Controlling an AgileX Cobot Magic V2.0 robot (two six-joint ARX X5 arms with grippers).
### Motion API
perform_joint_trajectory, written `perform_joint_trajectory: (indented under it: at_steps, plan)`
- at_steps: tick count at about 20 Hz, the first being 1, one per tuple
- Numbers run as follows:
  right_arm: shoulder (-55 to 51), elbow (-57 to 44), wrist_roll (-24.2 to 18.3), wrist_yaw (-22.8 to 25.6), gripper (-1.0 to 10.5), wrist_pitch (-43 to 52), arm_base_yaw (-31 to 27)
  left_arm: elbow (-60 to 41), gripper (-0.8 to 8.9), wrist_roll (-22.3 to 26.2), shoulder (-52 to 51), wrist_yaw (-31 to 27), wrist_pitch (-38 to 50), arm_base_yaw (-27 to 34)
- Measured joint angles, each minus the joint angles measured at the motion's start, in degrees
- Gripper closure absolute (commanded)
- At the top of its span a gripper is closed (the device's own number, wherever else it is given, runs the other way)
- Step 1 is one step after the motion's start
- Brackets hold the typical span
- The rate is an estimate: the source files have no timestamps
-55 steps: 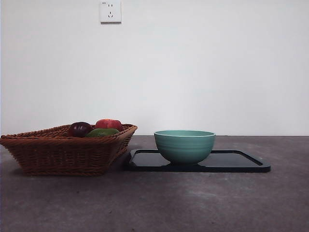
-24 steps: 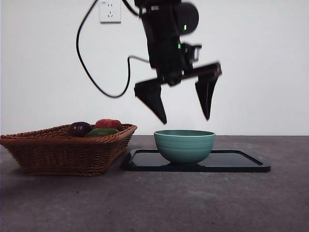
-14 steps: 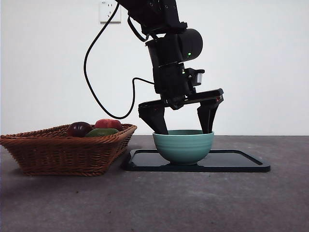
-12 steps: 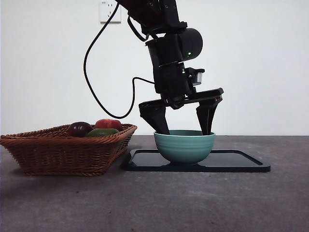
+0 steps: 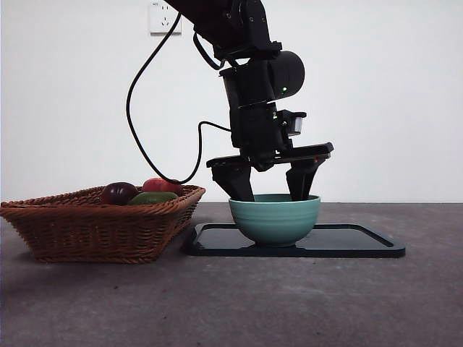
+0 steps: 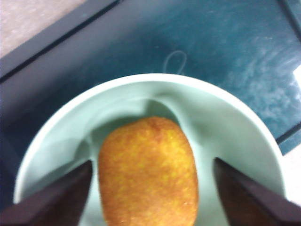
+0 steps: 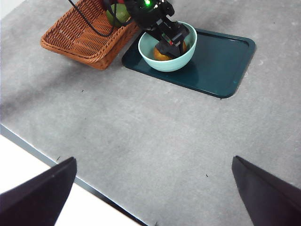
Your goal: Pick up the wifruite, put it on the bowl, pick up the plate, put it on desk
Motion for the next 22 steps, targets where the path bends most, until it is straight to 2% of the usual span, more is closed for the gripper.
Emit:
perform_joint_trajectory:
  at_steps: [5,13,17,22]
  plan:
    - [0.0,0.0,0.0,0.0,4.0,-0.1,0.0,0.0,4.51,0.0,0.0,0.0,-0.1,0.0]
    - [0.0,0.0,0.0,0.0,4.0,-0.1,0.0,0.0,5.40,0.0,0.0,0.0,-0.2,0.0]
    - [0.0,0.0,0.0,0.0,4.0,-0.1,0.0,0.0,5.47,0.0,0.0,0.0,-0.2,0.0]
    - [0.0,0.0,0.0,0.1,4.0,-0.1,0.0,5.6,5.47,0.0,0.3,0.0,-6.8,0.2]
